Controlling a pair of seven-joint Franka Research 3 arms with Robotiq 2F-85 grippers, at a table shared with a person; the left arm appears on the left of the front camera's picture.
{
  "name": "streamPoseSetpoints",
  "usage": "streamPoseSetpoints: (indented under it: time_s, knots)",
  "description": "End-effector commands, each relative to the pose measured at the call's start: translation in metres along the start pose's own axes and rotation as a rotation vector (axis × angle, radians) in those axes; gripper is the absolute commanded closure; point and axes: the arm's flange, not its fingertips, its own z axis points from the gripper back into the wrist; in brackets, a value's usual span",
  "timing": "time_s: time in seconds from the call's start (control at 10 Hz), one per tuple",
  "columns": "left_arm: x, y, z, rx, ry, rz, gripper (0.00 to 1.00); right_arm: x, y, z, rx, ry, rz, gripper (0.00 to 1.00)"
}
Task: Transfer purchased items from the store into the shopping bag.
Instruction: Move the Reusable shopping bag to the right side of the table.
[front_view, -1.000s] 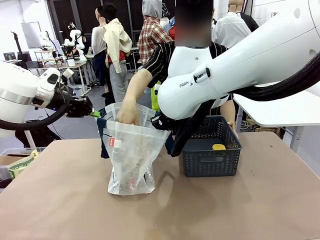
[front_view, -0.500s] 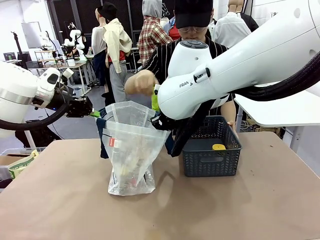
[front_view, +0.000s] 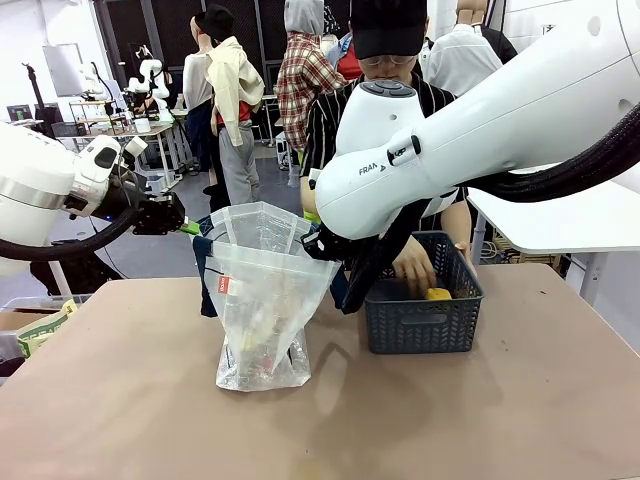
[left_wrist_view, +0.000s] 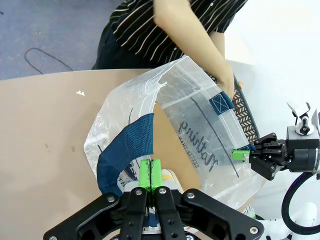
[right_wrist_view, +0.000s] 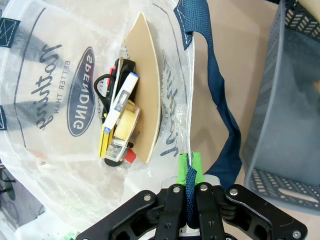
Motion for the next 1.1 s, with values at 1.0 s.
streamPoseSetpoints:
  time_s: [1.0]
  knots:
    - [0.0008, -0.0002, 0.0019, 0.001, -0.003, -0.002, 1.0, -0.0003, -0.0017, 0.0011, 0.014, 0.001, -0.003, 1.0]
